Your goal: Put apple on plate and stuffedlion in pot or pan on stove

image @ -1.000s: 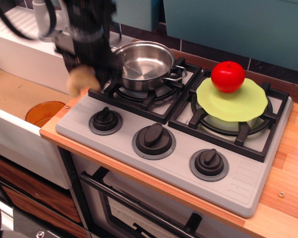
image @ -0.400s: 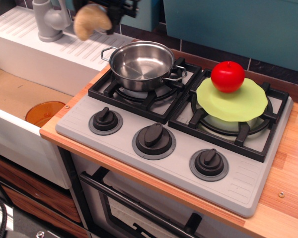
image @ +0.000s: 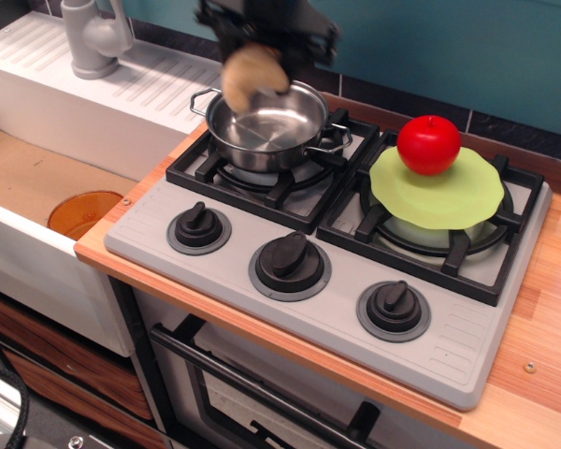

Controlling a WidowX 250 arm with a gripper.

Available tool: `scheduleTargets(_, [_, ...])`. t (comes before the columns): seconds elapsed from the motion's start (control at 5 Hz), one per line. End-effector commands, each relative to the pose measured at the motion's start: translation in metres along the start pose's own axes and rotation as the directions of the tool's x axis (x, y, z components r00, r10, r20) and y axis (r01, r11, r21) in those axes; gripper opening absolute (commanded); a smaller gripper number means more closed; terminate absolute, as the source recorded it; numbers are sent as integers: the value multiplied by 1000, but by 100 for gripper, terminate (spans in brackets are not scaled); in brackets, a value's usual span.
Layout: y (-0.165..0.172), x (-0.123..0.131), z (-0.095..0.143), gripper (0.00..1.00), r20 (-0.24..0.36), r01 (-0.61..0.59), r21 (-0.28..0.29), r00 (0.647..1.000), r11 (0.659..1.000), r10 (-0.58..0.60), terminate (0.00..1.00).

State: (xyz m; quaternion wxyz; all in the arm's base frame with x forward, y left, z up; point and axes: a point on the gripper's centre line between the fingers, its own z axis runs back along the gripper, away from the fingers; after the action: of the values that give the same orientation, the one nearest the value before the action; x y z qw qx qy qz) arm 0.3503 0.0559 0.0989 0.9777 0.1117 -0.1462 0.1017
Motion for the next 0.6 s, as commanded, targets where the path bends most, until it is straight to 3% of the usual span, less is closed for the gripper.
scheduleTargets(0.0, [-16, 13, 11, 100, 69, 1, -41, 998, 999, 2, 0])
scheduleTargets(0.4, [-16, 19, 26, 100, 64, 14, -16, 998, 1000, -13, 0])
